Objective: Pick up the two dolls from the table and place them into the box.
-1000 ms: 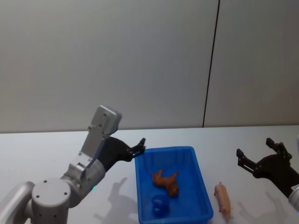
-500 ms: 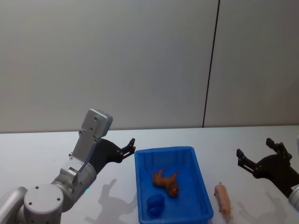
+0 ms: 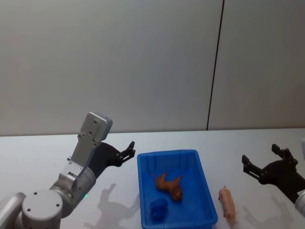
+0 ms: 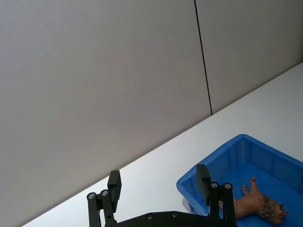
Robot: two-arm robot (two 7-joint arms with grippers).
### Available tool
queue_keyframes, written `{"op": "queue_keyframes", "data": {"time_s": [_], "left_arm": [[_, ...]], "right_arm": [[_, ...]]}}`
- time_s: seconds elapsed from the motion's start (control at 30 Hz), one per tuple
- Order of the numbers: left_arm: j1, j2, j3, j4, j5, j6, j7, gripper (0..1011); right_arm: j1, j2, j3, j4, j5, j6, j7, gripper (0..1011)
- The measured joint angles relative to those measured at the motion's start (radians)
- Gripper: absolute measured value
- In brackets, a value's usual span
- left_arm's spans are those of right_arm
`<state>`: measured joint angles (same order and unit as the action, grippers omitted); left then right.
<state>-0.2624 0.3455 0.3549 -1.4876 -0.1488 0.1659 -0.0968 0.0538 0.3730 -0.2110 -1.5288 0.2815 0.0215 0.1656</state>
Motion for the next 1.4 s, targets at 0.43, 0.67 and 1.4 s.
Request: {"op": "queue_keyframes", "data": {"time_s": [0.43, 0.67, 1.4], "left_arm": [[0.003, 0.002, -0.001, -0.002, 0.001, -0.001, 0.005, 1001], [0.003, 0.003, -0.002, -0.003, 0.001, -0.001, 0.005, 1001], [0.004, 0.004, -0.002, -0.003, 0.001, -0.001, 0.007, 1001]], "right_arm": [[-0.010, 0.009, 0.001, 0.010, -0.003, 0.054, 0.030, 1003], [-0.031, 0.020, 0.001, 0.003, -0.009, 0.076, 0.040, 1003], [-0.077, 0.006, -0.033, 0.023, -0.062, 0.090, 0.046, 1003]]}}
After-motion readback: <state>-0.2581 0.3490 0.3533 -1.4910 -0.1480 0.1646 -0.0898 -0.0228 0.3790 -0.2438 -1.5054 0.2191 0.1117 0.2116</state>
